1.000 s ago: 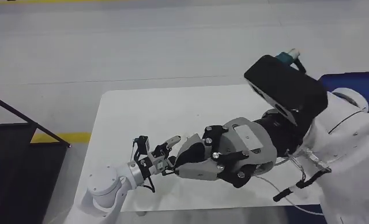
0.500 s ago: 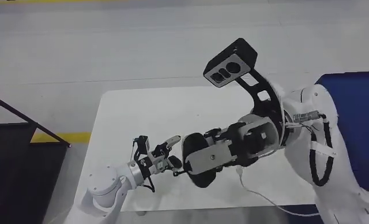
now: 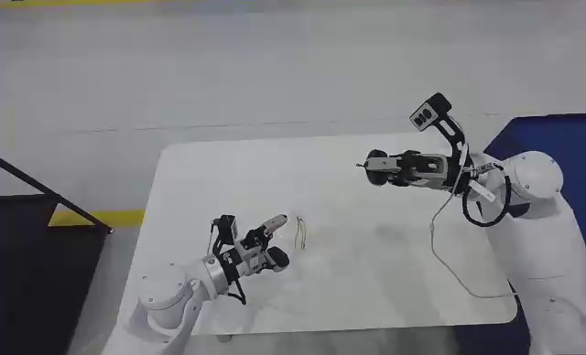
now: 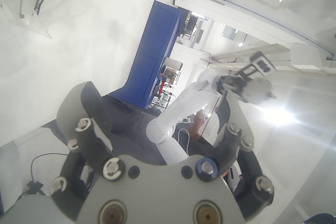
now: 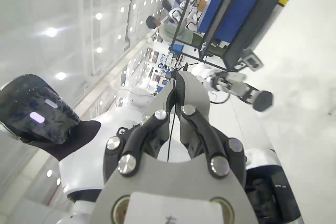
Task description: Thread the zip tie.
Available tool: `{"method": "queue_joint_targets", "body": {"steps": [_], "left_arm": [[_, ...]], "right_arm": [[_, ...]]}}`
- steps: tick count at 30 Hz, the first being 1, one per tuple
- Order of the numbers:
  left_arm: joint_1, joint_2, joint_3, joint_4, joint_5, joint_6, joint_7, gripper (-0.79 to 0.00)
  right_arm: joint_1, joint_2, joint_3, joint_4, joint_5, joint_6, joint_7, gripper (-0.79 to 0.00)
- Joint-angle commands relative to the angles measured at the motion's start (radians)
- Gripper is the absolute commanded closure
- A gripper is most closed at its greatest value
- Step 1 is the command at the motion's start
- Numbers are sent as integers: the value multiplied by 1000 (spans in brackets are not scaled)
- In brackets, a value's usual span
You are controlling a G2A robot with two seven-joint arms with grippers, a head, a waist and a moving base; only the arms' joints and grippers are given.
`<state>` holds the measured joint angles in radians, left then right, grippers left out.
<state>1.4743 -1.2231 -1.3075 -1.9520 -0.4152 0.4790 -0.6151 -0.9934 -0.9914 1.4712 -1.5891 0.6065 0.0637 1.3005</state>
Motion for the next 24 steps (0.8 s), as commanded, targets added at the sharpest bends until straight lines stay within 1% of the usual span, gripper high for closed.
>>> {"method": "queue_joint_targets", "body": {"steps": [1, 4, 5, 6, 7, 16, 17, 18, 20, 21, 23, 24], "left_arm": [[0, 0, 0, 0, 0, 0, 0, -785], [0, 0, 0, 0, 0, 0, 0, -785], [0, 0, 0, 0, 0, 0, 0, -785], [0, 0, 0, 0, 0, 0, 0, -785], [0, 0, 0, 0, 0, 0, 0, -785], [0, 0, 0, 0, 0, 0, 0, -785], [6, 0, 8, -7, 4, -1, 5, -785], [9, 0, 33, -19, 31, 26, 24, -785], [-25, -8, 112, -51, 65, 107, 81, -785], [-56, -17, 151, -56, 38, 135, 114, -785], [-144, -40, 225, -32, -33, 186, 184, -785], [-194, -53, 252, 0, -61, 216, 242, -785]], "right_arm": [[-35, 3, 29, 37, 52, 4, 1, 0], [-47, 2, 26, 59, 63, 0, -21, 0], [-40, -1, 16, 61, 87, -17, -31, 0], [-26, -7, 3, 55, 111, -59, -47, 0], [-22, -9, -4, 54, 116, -72, -52, 0], [-22, -9, -4, 54, 116, -72, -52, 0], [-22, -9, -4, 54, 116, -72, -52, 0], [-22, -9, -4, 54, 116, -72, -52, 0], [-22, -9, -4, 54, 116, -72, -52, 0], [-22, -9, -4, 54, 116, -72, -52, 0], [-22, -9, -4, 54, 116, -72, -52, 0], [-22, -9, -4, 54, 116, -72, -52, 0]]}}
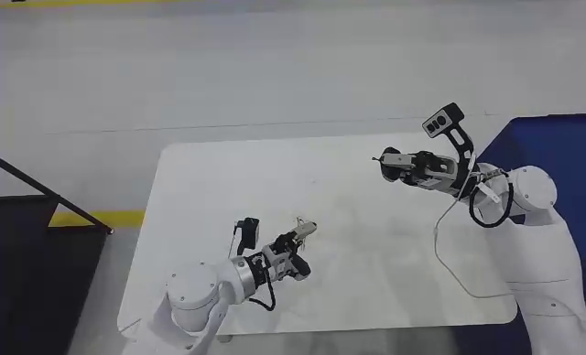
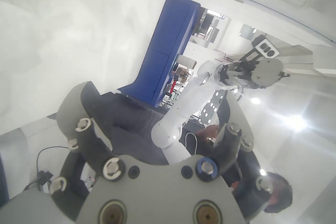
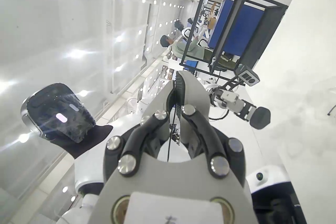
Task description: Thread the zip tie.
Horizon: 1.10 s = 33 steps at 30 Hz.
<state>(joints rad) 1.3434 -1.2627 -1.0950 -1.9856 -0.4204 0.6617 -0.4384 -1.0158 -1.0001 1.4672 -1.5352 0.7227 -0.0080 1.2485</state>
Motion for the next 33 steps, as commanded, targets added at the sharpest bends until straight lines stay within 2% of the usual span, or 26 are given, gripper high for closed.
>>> {"method": "queue_joint_targets", "body": {"steps": [1, 3, 5, 7, 16, 17, 20, 22, 23, 25, 28, 30, 31, 33], "left_arm": [[-114, -28, 65, 63, -82, 66, 140, -785], [-205, -58, 115, 116, -141, 137, 273, -785], [-259, -90, 122, 156, -269, 165, 405, -785], [-296, -108, 131, 180, -335, 196, 488, -785], [-296, -108, 131, 180, -335, 196, 488, -785], [-300, -109, 158, 165, -315, 169, 452, -785], [-355, -96, 319, 124, 129, 102, 529, -785], [-384, -83, 421, 113, 406, 140, 548, -785], [-391, -78, 446, 109, 479, 159, 532, -785], [-412, -66, 460, 106, 563, 202, 456, -785], [-437, -49, 460, 126, 716, 286, 418, -785], [-464, -39, 477, 141, 787, 312, 337, -785], [-479, -35, 468, 161, 859, 351, 367, -785], [-479, -35, 468, 161, 859, 351, 367, -785]], "right_arm": [[0, 0, 0, 0, 0, 0, 0, 0], [0, 0, 0, 0, 0, 0, 0, 0], [0, 0, 0, 0, 0, 0, 0, 0], [0, 0, 0, 0, 0, 0, 0, 0], [0, 0, 0, 0, 0, 0, 0, 0], [0, 0, 0, 0, 0, 0, 0, 0], [0, 0, 0, 0, 0, 0, 0, 0], [0, 0, 0, 0, 0, 0, 0, 0], [0, 0, 0, 0, 0, 0, 0, 0], [0, 0, 0, 0, 0, 0, 0, 0], [0, 0, 0, 0, 0, 0, 0, 0], [0, 0, 0, 0, 0, 0, 0, 0], [0, 0, 0, 0, 0, 0, 0, 0], [0, 0, 0, 0, 0, 0, 0, 0]]}}
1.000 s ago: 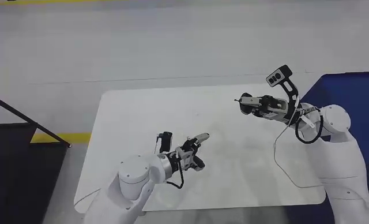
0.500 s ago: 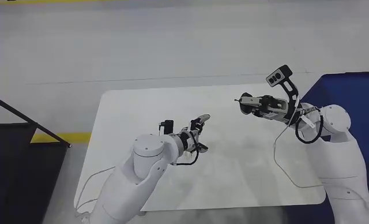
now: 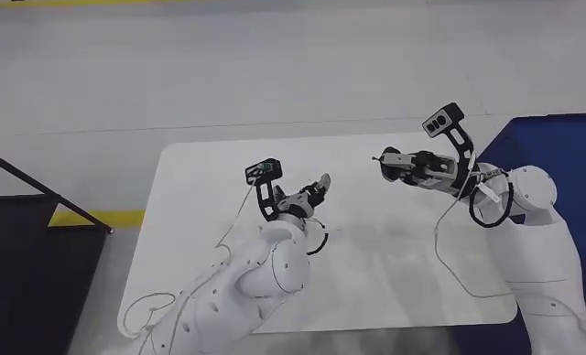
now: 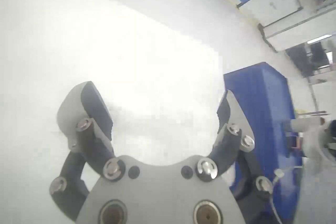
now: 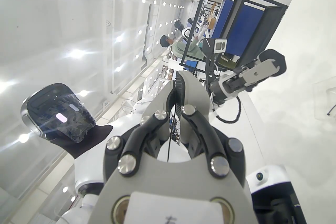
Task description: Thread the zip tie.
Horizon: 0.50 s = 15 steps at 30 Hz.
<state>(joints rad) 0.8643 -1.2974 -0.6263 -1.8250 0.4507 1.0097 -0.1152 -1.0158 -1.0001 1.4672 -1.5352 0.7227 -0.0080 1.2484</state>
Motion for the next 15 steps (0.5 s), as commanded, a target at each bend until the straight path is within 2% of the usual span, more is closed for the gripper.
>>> {"method": "queue_joint_targets", "body": {"steps": [1, 5, 7, 9, 11, 13, 15], "left_arm": [[0, 0, -1, 0, -12, 3, 44, -785], [0, 0, -1, 0, -12, 3, 44, -785], [3, 3, 34, 40, 49, -27, 23, -785], [-39, 6, 87, 71, 105, -46, -107, -785], [-101, 13, 124, 111, 169, -26, -277, -785], [-166, 18, 154, 114, 219, -32, -443, -785], [-206, 21, 164, 98, 257, -5, -550, -785]], "right_arm": [[0, 0, 0, 0, 0, 0, 0, 0], [0, 0, 0, 0, 0, 0, 0, 0], [0, 0, 0, 0, 0, 0, 0, 0], [0, 0, 0, 0, 0, 0, 0, 0], [0, 0, 0, 0, 0, 0, 0, 0], [0, 0, 0, 0, 0, 0, 0, 0], [0, 0, 0, 0, 0, 0, 0, 0]]}}
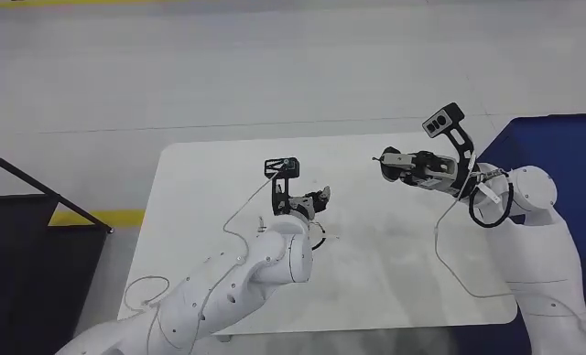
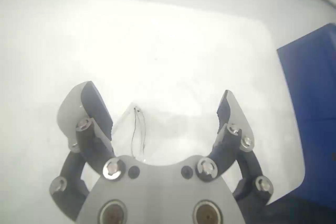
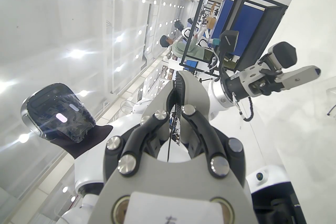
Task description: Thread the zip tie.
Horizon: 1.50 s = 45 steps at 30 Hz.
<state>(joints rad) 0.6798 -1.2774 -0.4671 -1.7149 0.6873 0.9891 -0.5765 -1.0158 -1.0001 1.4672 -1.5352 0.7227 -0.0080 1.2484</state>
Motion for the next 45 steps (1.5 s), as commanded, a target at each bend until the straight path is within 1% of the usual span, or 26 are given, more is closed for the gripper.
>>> {"method": "queue_joint_targets", "body": {"steps": [1, 3, 5, 6, 8, 16, 17, 18, 19, 21, 23, 25, 26, 27, 28, 30, 31, 33, 35, 37, 39, 41, 43, 45], "left_arm": [[-36, 2, 8, -15, 28, 23, -142, -785], [-58, 1, 2, -11, 27, 21, -233, -785], [-62, -2, -11, -2, -38, 6, -248, -785], [-69, -3, -9, 7, -57, 2, -253, -785], [-74, -6, -2, 44, -113, 21, -234, -785], [-74, -6, -2, 44, -113, 21, -234, -785], [-56, -7, -13, 44, -153, -16, -242, -785], [-48, -7, -28, 68, -179, -38, -251, -785], [-50, -8, -24, 89, -173, -49, -254, -785], [-65, -16, 5, 109, -160, -79, -291, -785], [-88, -27, 22, 131, -162, -81, -335, -785], [-106, -37, 35, 164, -173, -97, -351, -785], [-115, -41, 44, 187, -175, -100, -355, -717], [-125, -45, 52, 200, -178, -100, -355, -677], [-131, -49, 55, 211, -195, -104, -358, -659], [-147, -54, 64, 231, -219, -109, -364, -640], [-153, -56, 71, 239, -230, -109, -364, -643], [-167, -59, 87, 258, -251, -110, -365, -600], [-182, -62, 111, 286, -262, -94, -349, -613], [-197, -66, 128, 297, -301, -83, -338, -597], [-214, -67, 138, 294, -339, -74, -329, -570], [-227, -65, 149, 297, -376, -68, -323, -508], [-241, -62, 173, 313, -403, -51, -305, -486], [-258, -60, 193, 317, -443, -41, -296, -545]], "right_arm": [[0, 0, 0, 0, 0, 0, 0, 0], [0, 0, 0, 0, 0, 0, 0, 0], [0, 0, 0, 0, 0, 0, 0, 0], [0, 0, 0, 0, 0, 0, 0, 0], [0, 0, 0, 0, 0, 0, 0, 0], [0, 0, 0, 0, 0, 0, 0, 0], [0, 0, 0, 0, 0, 0, 0, 0], [0, 0, 0, 0, 0, 0, 0, 0], [0, 0, 0, 0, 0, 0, 0, 0], [0, 0, 0, 0, 0, 0, 0, 0], [0, 0, 0, 0, 0, 0, 0, 0], [0, 0, 0, 0, 0, 0, 0, 0], [0, 0, 0, 0, 0, 0, 0, 0], [0, 0, 0, 0, 0, 0, 0, 0], [0, 0, 0, 0, 0, 0, 0, 0], [0, 0, 0, 0, 0, 0, 0, 0], [0, 0, 0, 0, 0, 0, 0, 0], [0, 0, 0, 0, 0, 0, 0, 0], [0, 0, 0, 0, 0, 0, 0, 0], [0, 0, 0, 0, 0, 0, 0, 0], [0, 0, 0, 0, 0, 0, 0, 0], [0, 0, 0, 0, 0, 0, 0, 0], [0, 0, 0, 0, 0, 0, 0, 0], [0, 0, 0, 0, 0, 0, 0, 0]]}}
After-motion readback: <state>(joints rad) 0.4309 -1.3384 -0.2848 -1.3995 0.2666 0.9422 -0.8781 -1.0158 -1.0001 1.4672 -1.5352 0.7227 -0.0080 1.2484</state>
